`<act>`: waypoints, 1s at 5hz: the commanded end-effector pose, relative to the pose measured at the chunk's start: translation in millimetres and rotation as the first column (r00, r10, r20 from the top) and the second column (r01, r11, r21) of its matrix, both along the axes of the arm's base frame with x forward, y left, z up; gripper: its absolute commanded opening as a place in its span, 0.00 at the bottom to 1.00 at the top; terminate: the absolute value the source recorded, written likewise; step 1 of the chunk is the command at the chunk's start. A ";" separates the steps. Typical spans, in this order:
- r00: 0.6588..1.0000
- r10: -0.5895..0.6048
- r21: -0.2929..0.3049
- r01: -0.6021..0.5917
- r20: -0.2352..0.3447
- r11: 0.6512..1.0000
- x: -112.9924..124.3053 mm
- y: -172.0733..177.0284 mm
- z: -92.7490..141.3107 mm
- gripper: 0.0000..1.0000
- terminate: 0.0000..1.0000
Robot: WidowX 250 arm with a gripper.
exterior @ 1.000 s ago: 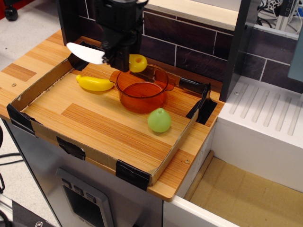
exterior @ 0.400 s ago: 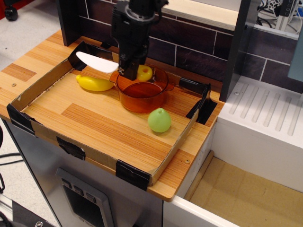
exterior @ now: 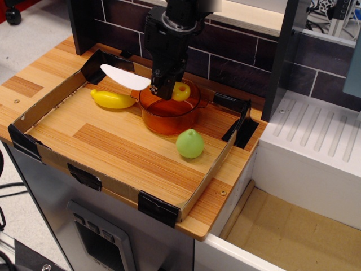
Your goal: Put knife in pot
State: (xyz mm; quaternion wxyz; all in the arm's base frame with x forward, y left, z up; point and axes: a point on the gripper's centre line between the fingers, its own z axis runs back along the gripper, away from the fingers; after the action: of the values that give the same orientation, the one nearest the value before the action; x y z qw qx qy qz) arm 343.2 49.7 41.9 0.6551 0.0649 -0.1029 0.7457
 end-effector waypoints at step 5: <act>0.987 -0.050 -0.120 0.069 0.155 0.990 -20.9 15.3 107.6 1.00 0.00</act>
State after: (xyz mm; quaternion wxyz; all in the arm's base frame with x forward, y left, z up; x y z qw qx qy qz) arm 311.3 62.7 127.8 0.6691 -0.0136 -0.0822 0.7385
